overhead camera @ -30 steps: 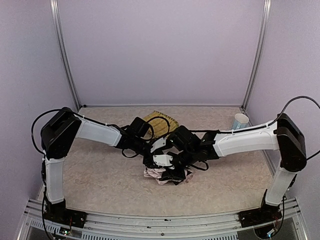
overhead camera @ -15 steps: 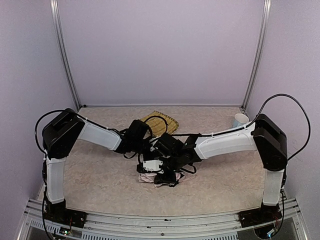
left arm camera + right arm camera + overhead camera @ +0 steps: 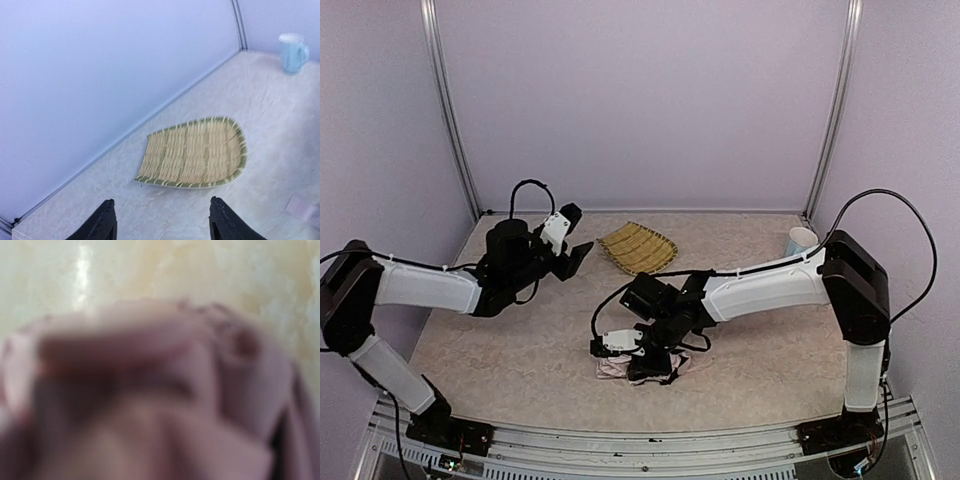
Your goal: Put away the umbrella
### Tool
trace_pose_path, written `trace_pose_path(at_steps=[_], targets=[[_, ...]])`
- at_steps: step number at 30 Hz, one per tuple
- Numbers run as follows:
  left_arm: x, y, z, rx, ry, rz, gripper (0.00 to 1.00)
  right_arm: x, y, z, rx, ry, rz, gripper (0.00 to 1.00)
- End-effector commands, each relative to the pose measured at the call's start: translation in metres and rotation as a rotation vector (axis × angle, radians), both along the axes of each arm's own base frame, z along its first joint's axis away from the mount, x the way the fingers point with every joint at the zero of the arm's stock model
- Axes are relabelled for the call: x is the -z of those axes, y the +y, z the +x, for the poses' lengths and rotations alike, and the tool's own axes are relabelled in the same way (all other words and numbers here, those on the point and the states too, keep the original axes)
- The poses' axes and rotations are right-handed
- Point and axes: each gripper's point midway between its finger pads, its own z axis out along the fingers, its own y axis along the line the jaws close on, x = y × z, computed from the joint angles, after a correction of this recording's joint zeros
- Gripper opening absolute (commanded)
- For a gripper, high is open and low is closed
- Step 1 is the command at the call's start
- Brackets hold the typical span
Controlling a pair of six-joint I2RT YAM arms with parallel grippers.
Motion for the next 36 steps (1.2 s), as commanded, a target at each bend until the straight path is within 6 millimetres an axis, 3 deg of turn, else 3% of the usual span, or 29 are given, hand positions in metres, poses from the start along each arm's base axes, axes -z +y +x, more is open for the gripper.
trace_pose_path(at_steps=[1,5,7,8,13,15,18,22,25,32,36], targets=[[-0.044,-0.002,-0.073,0.162,-0.057,-0.203,0.55,0.075,-0.090,-0.077,0.066,0.454,-0.378,0.00],[-0.020,-0.024,-0.158,0.409,0.034,-0.210,0.52,0.073,-0.089,-0.074,0.071,0.494,-0.368,0.00],[-0.007,-0.026,-0.190,0.467,0.083,-0.245,0.51,0.073,-0.087,-0.069,0.075,0.481,-0.365,0.00],[0.006,-0.022,-0.203,0.477,0.122,-0.269,0.50,0.074,-0.086,-0.066,0.080,0.465,-0.362,0.00],[0.021,-0.005,-0.235,0.526,0.193,-0.423,0.50,0.069,-0.076,-0.049,0.096,0.380,-0.319,0.00],[0.037,-0.009,-0.240,0.531,0.214,-0.356,0.55,0.066,-0.072,-0.043,0.099,0.353,-0.299,0.00],[0.063,-0.013,-0.231,0.474,0.244,-0.264,0.67,0.063,-0.067,-0.036,0.101,0.316,-0.277,0.00],[0.067,-0.029,-0.230,0.542,0.276,-0.310,0.85,0.061,-0.062,-0.028,0.107,0.279,-0.260,0.00],[0.082,-0.037,-0.213,0.517,0.343,-0.344,0.87,0.056,-0.057,-0.024,0.108,0.260,-0.238,0.00],[0.080,-0.063,-0.210,0.676,0.322,-0.338,0.87,0.048,-0.049,-0.017,0.098,0.221,-0.191,0.00],[0.093,-0.078,-0.207,0.734,0.357,-0.290,0.77,0.046,-0.042,-0.012,0.093,0.196,-0.170,0.00]])
